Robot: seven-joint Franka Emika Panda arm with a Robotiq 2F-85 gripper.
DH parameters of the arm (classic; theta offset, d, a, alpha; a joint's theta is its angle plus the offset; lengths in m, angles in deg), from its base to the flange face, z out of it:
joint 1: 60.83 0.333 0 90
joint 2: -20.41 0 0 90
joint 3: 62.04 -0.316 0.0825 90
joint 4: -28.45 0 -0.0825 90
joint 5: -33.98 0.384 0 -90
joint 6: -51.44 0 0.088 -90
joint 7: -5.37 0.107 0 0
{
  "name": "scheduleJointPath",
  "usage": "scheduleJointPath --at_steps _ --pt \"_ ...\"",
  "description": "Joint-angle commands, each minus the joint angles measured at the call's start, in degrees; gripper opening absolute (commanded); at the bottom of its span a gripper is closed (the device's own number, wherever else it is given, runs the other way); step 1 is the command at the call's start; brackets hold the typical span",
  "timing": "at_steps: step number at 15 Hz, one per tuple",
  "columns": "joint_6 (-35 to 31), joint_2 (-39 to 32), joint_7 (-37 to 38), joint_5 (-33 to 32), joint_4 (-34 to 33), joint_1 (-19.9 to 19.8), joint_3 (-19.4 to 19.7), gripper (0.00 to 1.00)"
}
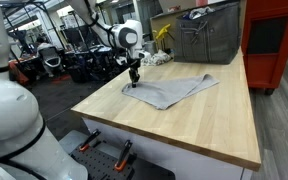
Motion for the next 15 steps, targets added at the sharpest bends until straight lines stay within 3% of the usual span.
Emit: scheduleJointPath --at_steps 1,10,15 --pt "-2.4 3.4 -3.5 0.6 6.6 1.7 -1.9 0.00" --pt "-2.2 8.4 -12.1 0.3 14.0 2.2 -4.3 0.00" --pt "0.1 10.9 -20.8 0.7 17.2 1.8 -5.1 0.00"
